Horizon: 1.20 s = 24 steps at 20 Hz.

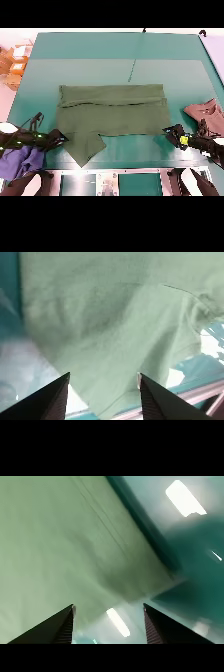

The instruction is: Fold the shirts.

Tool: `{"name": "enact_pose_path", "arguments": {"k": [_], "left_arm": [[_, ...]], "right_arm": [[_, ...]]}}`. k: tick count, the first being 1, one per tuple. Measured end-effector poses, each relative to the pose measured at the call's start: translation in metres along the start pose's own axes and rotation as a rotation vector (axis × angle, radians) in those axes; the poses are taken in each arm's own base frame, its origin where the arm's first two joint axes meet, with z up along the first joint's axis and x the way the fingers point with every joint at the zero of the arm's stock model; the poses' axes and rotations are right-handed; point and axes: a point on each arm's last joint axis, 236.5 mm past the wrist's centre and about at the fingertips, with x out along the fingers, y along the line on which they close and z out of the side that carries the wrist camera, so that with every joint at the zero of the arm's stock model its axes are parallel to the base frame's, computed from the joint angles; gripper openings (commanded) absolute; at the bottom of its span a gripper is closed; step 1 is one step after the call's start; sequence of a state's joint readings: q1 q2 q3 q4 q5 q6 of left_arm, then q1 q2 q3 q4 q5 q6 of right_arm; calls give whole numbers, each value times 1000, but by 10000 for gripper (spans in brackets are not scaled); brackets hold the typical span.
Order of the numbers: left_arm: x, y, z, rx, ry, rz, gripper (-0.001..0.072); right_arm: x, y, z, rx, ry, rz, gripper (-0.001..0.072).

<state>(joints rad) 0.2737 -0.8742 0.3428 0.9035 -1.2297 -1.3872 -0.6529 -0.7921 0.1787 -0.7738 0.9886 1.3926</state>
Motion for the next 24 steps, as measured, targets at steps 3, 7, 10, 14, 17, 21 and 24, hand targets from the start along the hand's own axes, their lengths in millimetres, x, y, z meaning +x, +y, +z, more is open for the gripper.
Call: {"name": "enact_pose_path", "arguments": {"k": [3, 7, 10, 14, 17, 21, 24], "left_arm": [[17, -2, -13, 2, 26, 15, 496], [34, -3, -33, -23, 73, 23, 495], [41, -7, -32, -37, 53, 13, 440], [45, -7, -15, -31, -29, 11, 29], [41, -16, -1, -14, -79, -7, 28], [29, -40, 6, 27, -80, -50, 576], [24, -45, -11, 21, 6, -50, 536]], "right_arm": [[12, 4, 7, 26, -38, 27, 370], [23, 7, 9, 30, -45, 41, 211], [25, 8, 9, 29, -48, 46, 206], [27, 7, 10, 10, -54, 41, 17], [27, 7, 10, 2, -54, 44, 17], [27, 8, 10, -10, -55, 45, 17], [27, 8, 10, -15, -54, 46, 16]]}}
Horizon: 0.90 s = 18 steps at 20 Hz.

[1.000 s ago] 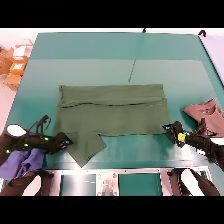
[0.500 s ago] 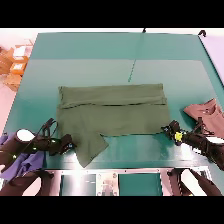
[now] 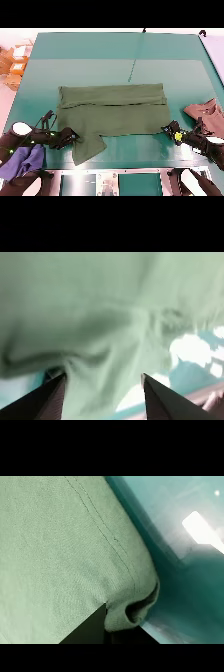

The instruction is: Fold the shirts.

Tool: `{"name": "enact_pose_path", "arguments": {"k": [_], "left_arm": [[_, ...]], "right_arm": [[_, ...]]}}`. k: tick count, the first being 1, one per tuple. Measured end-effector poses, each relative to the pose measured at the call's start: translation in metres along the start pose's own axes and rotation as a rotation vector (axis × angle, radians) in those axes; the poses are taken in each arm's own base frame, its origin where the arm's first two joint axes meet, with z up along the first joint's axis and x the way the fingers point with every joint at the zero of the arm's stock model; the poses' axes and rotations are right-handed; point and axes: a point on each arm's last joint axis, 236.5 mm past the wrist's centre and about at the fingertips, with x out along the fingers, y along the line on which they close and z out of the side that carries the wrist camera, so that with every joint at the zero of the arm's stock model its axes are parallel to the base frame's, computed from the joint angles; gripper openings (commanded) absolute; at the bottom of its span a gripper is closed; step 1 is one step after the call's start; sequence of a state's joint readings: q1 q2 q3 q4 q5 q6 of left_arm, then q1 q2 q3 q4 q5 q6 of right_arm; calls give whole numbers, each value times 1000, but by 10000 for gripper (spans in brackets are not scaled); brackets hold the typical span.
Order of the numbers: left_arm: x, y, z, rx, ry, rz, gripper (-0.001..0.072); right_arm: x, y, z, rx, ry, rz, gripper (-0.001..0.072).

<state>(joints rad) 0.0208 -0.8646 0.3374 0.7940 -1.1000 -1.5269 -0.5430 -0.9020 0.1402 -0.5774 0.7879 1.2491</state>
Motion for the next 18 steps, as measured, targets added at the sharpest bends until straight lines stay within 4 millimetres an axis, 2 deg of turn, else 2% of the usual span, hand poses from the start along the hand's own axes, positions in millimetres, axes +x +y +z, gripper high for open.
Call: {"name": "enact_pose_path", "arguments": {"k": [7, 11, 13, 15, 18], "left_arm": [[-9, 18, -48, -45, 208, 93, 535], [-25, 16, -62, -36, 200, 114, 537], [-38, 23, -62, -29, 120, 162, 539], [-44, 30, -54, -35, 20, 192, 577], [-31, 35, -37, -77, -88, 153, 577]], "right_arm": [[0, 1, -3, -25, 11, 4, 16], [0, 2, -5, -35, 23, 8, 16], [0, 3, -6, -45, 25, 13, 16], [0, 6, -5, -54, 22, 25, 17], [0, 11, -4, -63, 16, 48, 17]]}}
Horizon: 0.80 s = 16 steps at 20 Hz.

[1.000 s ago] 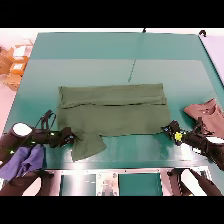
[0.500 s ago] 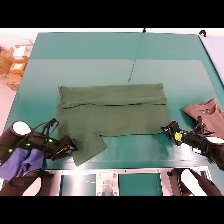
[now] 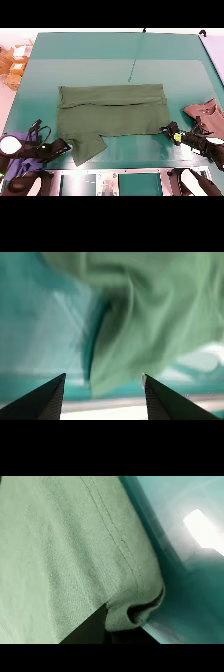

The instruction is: Fold the shirts.

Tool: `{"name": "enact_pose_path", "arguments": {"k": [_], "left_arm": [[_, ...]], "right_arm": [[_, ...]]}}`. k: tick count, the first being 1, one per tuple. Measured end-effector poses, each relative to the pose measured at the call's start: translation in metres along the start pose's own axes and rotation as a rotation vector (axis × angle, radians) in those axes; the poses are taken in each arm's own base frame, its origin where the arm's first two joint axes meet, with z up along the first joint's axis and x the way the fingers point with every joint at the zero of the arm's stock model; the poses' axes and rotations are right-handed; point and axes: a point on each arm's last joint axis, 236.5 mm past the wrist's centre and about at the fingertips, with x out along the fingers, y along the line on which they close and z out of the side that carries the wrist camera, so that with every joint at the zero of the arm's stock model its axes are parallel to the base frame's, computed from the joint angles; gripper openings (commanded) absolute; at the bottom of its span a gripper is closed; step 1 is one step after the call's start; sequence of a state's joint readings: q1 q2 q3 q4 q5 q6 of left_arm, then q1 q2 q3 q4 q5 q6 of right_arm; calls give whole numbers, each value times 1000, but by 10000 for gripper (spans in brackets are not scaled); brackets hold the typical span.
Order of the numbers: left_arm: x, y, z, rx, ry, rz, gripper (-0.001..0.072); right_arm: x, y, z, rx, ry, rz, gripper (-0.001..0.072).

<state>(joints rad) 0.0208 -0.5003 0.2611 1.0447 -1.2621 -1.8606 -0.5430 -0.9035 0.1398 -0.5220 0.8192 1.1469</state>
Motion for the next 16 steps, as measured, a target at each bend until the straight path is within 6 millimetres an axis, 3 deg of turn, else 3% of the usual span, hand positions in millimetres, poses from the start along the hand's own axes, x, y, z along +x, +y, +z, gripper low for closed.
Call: {"name": "enact_pose_path", "arguments": {"k": [4, 8, 9, 10, 11, 12, 16], "left_arm": [[28, -8, 21, -74, -88, -119, 577], [39, -22, 36, -123, -145, -231, 575], [42, -25, 36, -143, -145, -259, 515], [45, -26, 35, -152, -142, -277, 339], [49, -25, 33, -154, -135, -282, 79], [51, -23, 30, -145, -125, -282, 28], [39, -47, 25, -66, -84, -336, 27]], "right_arm": [[0, 4, 1, -8, -4, 17, 17], [0, 6, 1, -6, -5, 26, 16], [0, 7, 1, -7, -5, 28, 17], [0, 7, 1, -7, -4, 29, 17], [0, 7, 1, -6, -2, 31, 17], [0, 8, 0, -6, 0, 33, 16], [-2, 14, -6, -22, 34, 50, 14]]}}
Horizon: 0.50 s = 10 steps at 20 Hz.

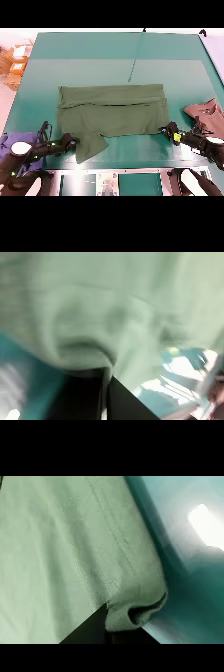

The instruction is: Fold the shirts.

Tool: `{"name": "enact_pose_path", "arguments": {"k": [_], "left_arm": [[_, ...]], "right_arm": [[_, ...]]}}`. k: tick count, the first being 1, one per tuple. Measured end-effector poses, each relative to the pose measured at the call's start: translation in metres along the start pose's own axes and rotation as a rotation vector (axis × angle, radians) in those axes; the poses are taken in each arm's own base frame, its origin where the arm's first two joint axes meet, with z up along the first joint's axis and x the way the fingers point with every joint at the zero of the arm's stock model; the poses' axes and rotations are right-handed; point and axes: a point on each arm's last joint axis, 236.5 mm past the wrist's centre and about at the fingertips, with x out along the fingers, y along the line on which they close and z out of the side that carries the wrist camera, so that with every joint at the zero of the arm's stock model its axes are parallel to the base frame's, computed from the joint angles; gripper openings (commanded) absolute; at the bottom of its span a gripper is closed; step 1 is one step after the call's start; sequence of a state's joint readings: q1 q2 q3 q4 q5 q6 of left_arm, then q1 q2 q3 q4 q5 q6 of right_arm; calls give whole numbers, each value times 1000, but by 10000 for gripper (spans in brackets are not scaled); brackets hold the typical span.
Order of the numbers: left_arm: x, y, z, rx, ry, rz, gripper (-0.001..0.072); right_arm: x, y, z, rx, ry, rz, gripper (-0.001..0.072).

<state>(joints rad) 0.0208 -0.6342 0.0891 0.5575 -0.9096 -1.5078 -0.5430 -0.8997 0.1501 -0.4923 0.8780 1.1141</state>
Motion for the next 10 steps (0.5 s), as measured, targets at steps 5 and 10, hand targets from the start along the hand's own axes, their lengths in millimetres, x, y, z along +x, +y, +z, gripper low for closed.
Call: {"name": "enact_pose_path", "arguments": {"k": [5, 10], "left_arm": [[-31, -19, 6, 180, 63, 128, 27], [-77, -32, 29, 320, 35, 296, 27]], "right_arm": [[-15, 6, 1, -77, 54, -58, 13], [-43, 1, 16, -133, 56, -204, 13]]}}
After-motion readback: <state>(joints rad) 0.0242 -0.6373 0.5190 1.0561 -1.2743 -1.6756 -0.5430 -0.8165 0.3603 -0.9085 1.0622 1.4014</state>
